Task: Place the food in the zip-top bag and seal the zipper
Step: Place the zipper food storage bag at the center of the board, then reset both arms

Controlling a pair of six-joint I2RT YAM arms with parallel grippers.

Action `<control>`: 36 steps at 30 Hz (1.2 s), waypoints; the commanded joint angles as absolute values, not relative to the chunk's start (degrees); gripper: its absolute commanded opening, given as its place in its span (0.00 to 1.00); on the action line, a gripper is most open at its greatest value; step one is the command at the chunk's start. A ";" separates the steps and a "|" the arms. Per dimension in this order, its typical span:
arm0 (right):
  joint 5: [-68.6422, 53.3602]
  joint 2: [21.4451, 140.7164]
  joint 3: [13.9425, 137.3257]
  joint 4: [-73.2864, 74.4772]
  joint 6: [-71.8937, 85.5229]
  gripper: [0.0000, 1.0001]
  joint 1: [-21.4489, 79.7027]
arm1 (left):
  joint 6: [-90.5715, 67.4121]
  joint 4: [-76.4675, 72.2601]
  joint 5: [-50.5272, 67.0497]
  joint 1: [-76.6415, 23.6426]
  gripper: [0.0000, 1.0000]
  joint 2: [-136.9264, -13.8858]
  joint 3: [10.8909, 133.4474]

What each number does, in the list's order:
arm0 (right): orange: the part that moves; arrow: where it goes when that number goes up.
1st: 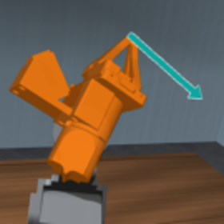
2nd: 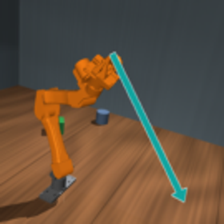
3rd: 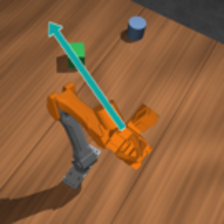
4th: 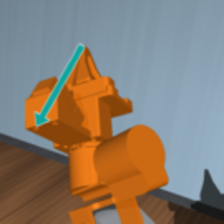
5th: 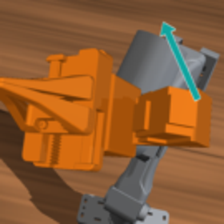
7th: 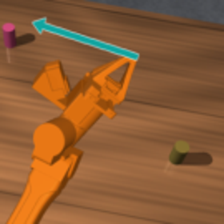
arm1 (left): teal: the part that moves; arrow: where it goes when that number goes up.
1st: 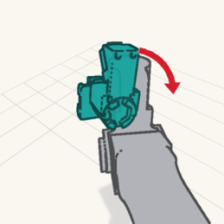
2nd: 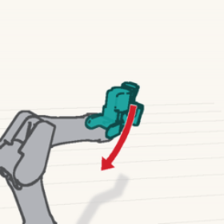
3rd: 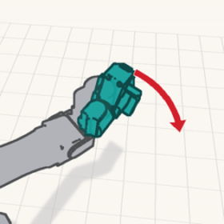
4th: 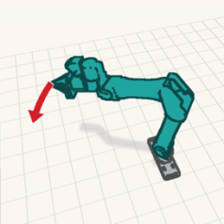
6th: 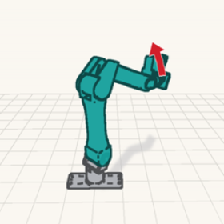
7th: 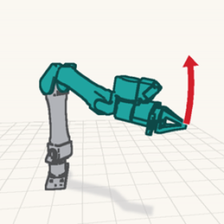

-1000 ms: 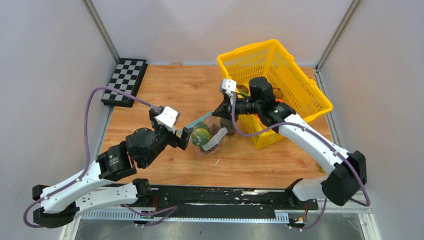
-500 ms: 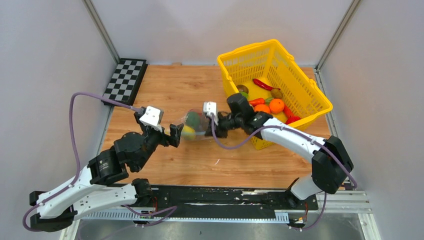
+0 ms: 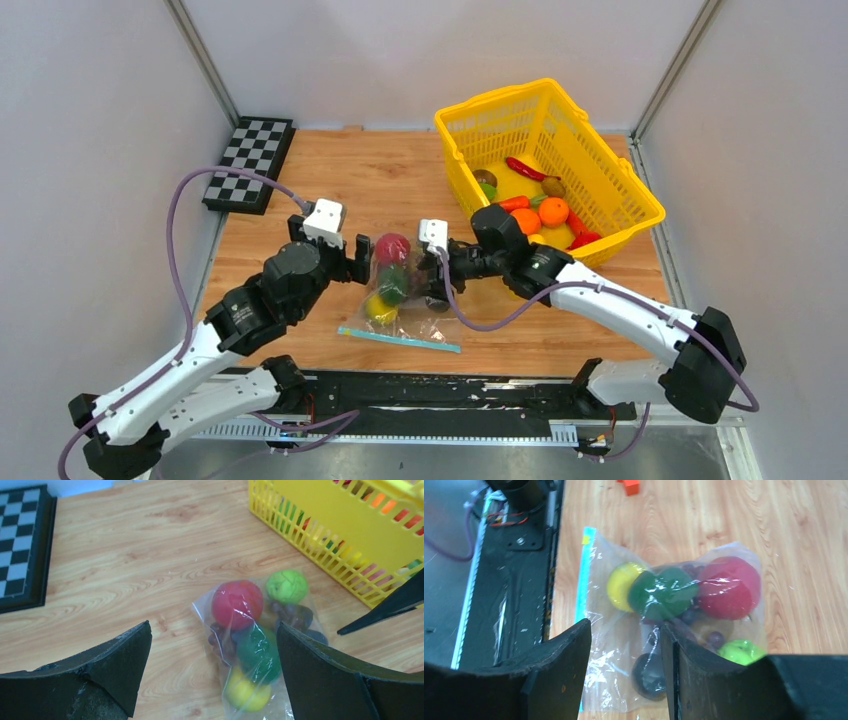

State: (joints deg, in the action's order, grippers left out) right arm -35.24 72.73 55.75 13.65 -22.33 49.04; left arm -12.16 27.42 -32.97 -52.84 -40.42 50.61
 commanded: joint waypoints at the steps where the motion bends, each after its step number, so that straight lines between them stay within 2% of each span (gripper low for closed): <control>1: -23.72 75.47 55.60 7.52 -13.75 0.52 48.93 | -18.03 24.77 -26.10 -47.55 1.00 -42.94 48.76; 7: -21.44 75.40 59.11 10.73 -9.80 0.51 48.95 | -26.47 20.70 -12.82 -35.11 1.00 -47.34 43.90; 11: -17.80 70.38 60.84 12.28 -8.97 0.56 48.96 | -31.08 18.89 -6.02 -24.38 1.00 -46.91 41.77; 13: -13.27 67.21 61.42 12.31 -9.06 0.62 48.95 | -32.16 19.22 -6.61 -22.03 1.00 -45.80 41.54; 17: -1.30 61.79 63.44 12.83 -10.02 0.83 47.81 | -31.85 23.33 -13.65 -21.62 1.00 -44.40 44.03; 21: 4.56 58.24 65.17 14.31 -5.67 1.00 39.22 | -32.10 29.22 -18.84 -21.62 1.00 -44.70 47.94; 25: 6.27 56.26 66.15 19.25 3.58 1.00 28.01 | -34.04 32.98 -23.88 -21.62 1.00 -44.39 50.38; 29: 7.30 51.53 62.96 20.15 6.87 1.00 20.89 | -34.66 32.58 -26.16 -21.62 1.00 -41.95 50.37; 36: 5.29 45.50 57.53 18.62 8.77 1.00 19.45 | -34.09 30.81 -26.26 -21.64 1.00 -40.52 49.76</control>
